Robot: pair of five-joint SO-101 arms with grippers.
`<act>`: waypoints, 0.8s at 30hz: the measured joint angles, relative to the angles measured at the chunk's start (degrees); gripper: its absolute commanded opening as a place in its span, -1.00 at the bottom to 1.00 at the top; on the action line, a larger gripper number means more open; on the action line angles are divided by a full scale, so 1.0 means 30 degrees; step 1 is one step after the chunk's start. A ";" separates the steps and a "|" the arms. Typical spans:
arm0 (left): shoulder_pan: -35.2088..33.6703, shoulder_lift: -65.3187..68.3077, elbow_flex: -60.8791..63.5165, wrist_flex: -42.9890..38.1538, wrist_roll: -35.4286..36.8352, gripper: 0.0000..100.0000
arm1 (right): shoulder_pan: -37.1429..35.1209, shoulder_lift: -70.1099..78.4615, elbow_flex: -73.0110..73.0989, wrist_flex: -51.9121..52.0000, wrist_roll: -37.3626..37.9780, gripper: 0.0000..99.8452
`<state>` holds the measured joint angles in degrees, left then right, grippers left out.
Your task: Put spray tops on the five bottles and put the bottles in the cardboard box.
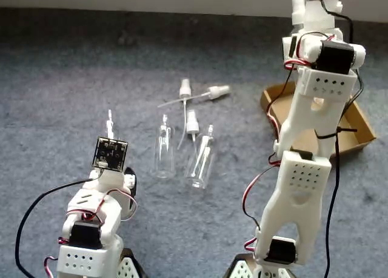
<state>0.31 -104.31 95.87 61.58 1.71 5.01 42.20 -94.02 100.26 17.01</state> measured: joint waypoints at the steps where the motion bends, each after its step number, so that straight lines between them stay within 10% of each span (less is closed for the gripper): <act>1: 0.0000 0.0000 0.0000 0.0000 0.0000 -0.99 | 0.0000 -0.0527 0.0000 0.0000 0.0000 -0.75; 24: 0.0000 0.0000 0.0000 0.0000 0.0000 -0.99 | -0.0029 -1.1487 -0.0381 0.0029 0.0000 -0.75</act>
<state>0.31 -104.31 95.87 61.58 1.71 4.92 7.74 -95.16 100.35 17.01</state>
